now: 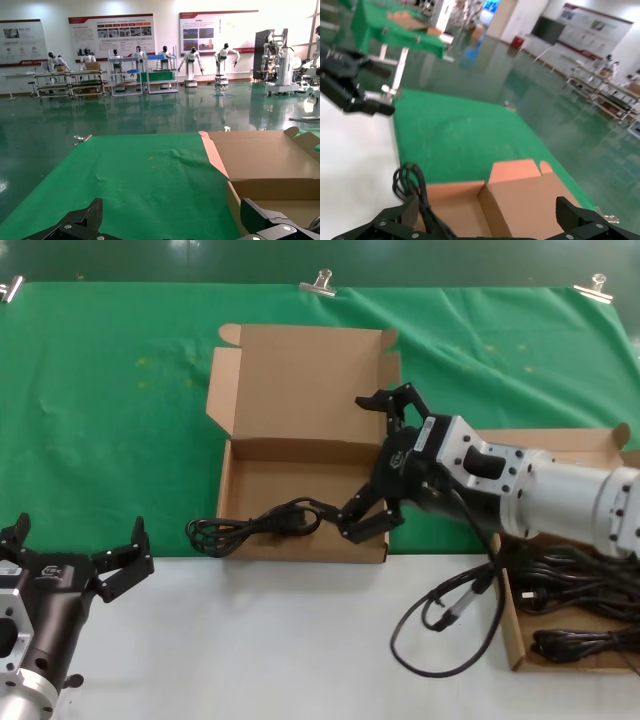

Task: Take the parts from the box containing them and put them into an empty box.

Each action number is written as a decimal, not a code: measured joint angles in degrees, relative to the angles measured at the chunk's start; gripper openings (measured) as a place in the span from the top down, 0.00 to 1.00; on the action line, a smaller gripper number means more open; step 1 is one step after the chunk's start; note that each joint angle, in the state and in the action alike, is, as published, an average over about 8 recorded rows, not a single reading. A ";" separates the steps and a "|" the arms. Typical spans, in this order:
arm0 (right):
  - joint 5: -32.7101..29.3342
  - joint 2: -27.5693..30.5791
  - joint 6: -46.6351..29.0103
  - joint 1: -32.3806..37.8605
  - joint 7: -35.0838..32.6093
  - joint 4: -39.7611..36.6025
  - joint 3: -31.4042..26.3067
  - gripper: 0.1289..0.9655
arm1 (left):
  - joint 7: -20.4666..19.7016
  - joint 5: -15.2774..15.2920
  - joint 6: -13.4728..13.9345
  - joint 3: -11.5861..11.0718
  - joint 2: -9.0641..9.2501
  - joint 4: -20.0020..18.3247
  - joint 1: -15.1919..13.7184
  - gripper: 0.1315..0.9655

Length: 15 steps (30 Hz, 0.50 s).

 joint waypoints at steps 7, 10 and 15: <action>2.38 -2.33 3.76 -6.97 -2.31 1.37 5.68 0.00 | 0.00 0.00 0.00 0.00 0.00 0.00 0.00 0.00; 3.37 -3.32 5.34 -9.94 -3.27 1.95 8.10 0.00 | 0.00 -0.01 0.00 0.00 0.00 0.00 0.00 0.00; 5.05 -4.98 7.99 -14.87 -4.90 2.92 12.12 0.00 | 0.00 -0.01 0.00 0.00 0.00 0.00 0.00 0.00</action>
